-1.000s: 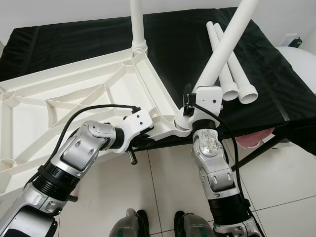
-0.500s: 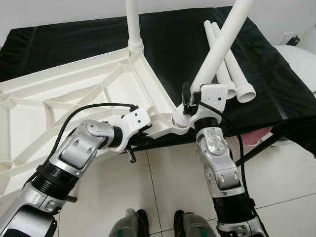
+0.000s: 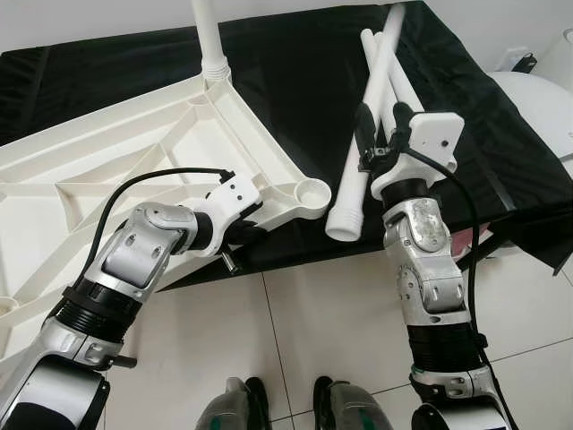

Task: Building children table

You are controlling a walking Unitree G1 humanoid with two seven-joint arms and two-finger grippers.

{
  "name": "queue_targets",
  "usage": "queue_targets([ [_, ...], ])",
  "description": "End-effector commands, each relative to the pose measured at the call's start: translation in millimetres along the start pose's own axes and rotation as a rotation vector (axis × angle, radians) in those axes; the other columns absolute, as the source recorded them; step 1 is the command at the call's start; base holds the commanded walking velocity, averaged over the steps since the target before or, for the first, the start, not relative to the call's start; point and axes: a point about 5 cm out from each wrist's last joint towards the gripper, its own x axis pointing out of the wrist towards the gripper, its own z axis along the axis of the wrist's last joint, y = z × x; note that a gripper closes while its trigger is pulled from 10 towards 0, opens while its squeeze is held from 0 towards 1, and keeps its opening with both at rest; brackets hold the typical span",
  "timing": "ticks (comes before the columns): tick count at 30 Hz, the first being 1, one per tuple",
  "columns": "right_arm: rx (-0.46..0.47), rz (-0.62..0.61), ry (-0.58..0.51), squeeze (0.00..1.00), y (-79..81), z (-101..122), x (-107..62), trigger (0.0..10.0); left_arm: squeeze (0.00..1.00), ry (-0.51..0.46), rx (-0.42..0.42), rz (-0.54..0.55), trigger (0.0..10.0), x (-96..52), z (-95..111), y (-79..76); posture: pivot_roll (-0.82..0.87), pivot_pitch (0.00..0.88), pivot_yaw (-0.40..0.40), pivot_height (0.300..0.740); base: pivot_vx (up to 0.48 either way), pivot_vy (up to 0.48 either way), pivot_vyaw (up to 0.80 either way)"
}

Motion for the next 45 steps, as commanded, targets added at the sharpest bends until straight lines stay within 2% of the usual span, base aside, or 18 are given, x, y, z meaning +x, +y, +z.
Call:
queue_targets([
  [1, 0.016, 0.021, -0.004, 0.0, 1.4, -1.4, -1.9, 10.0, 0.0, 0.003, -0.039, 0.107, 10.0, -2.3, -6.2, 7.4, -0.07, 0.188, 0.013, 0.74, 0.0, 0.0, 0.0],
  [15, 0.035, 0.049, 0.018, 0.02, -5.5, -6.6, -0.2, 10.0, 0.0, 0.002, -0.049, 0.124, 10.0, -1.6, -6.1, 12.0, -0.08, 0.185, 0.019, 0.74, 0.0, 0.0, 0.0],
  [16, 0.043, 0.051, 0.022, 1.0, -6.6, -6.9, 0.0, 10.0, 0.0, 0.001, -0.049, 0.123, 10.0, -1.8, -6.1, 12.2, -0.08, 0.185, 0.019, 0.74, 0.0, 0.0, 0.0],
  [20, 0.048, 0.055, 0.025, 1.0, -8.4, -7.3, 0.8, 10.0, 0.0, -0.001, -0.051, 0.125, 10.0, -2.5, -6.0, 12.9, -0.07, 0.189, 0.021, 0.74, 0.0, 0.0, 0.0],
  [21, 0.04, 0.058, 0.027, 1.0, -9.1, -7.7, 1.4, 10.0, 1.0, -0.009, -0.064, 0.123, 10.0, -3.6, -5.7, 13.7, -0.07, 0.192, 0.02, 0.74, 0.0, 0.0, 0.0],
  [22, 0.04, 0.058, 0.027, 1.0, -9.1, -7.7, 1.4, 10.0, 1.0, -0.009, -0.064, 0.123, 10.0, -3.6, -5.7, 13.7, -0.07, 0.192, 0.02, 0.74, 0.0, 0.0, 0.0],
  [23, 0.033, 0.061, 0.029, 0.76, -9.5, -8.2, 1.8, 10.0, 1.0, -0.015, -0.071, 0.122, 10.0, -4.7, -5.3, 14.3, -0.07, 0.193, 0.02, 0.74, 0.0, 0.0, 0.0],
  [24, 0.03, 0.064, 0.034, 0.0, -9.9, -8.9, 2.3, 10.0, 1.0, -0.022, -0.079, 0.122, 10.0, -5.6, -4.7, 14.6, -0.07, 0.195, 0.021, 0.74, 0.0, 0.0, 0.0],
  [31, 0.032, 0.07, 0.061, 0.0, -12.0, -12.7, 4.5, 10.0, 1.0, -0.028, -0.083, 0.128, 10.0, -8.6, -2.3, 15.9, -0.06, 0.201, 0.025, 0.74, 0.0, 0.0, 0.0],
  [32, 0.028, 0.074, 0.068, 0.0, -12.6, -13.7, 5.1, 10.0, 0.71, -0.03, -0.081, 0.129, 10.0, -10.1, -1.1, 16.6, -0.06, 0.202, 0.026, 0.74, 0.0, 0.0, 0.0],
  [33, 0.028, 0.074, 0.068, 0.0, -12.6, -13.7, 5.1, 10.0, 0.71, -0.03, -0.081, 0.129, 10.0, -10.1, -1.1, 16.6, -0.06, 0.202, 0.026, 0.74, 0.0, 0.0, 0.0],
  [35, 0.019, 0.076, 0.079, 0.0, -15.0, -15.3, 6.8, 10.0, 0.0, -0.045, -0.083, 0.127, 10.0, -13.6, 2.6, 17.9, -0.06, 0.203, 0.027, 0.74, 0.0, 0.0, 0.0],
  [38, 0.017, 0.06, 0.092, 0.0, -19.7, -17.0, 9.8, 10.0, 0.0, -0.089, -0.106, 0.121, 10.0, -18.3, 9.5, 19.3, -0.06, 0.203, 0.027, 0.74, 0.0, 0.0, 0.0],
  [40, 0.005, 0.044, 0.103, 0.0, -23.9, -17.8, 13.3, 10.0, 0.0, -0.172, -0.151, 0.142, 10.0, -25.9, 22.0, 24.0, -0.06, 0.203, 0.029, 0.74, 0.0, 0.0, 0.0],
  [42, 0.005, 0.044, 0.103, 0.0, -23.9, -17.8, 13.3, 10.0, 0.0, -0.172, -0.151, 0.142, 10.0, -25.9, 22.0, 24.0, -0.06, 0.203, 0.029, 0.74, 0.0, 0.0, 0.0],
  [44, -0.001, 0.041, 0.106, 0.0, -25.0, -18.0, 14.6, 10.0, 0.0, -0.203, -0.165, 0.157, 10.0, -29.0, 26.5, 26.4, -0.06, 0.203, 0.029, 0.74, 0.0, 0.0, 0.0],
  [45, -0.002, 0.033, 0.111, 0.0, -26.6, -18.0, 16.7, 10.0, 0.0, -0.245, -0.18, 0.2, 10.0, -33.3, 32.9, 30.6, -0.06, 0.201, 0.027, 0.74, 0.0, 0.0, 0.0],
])
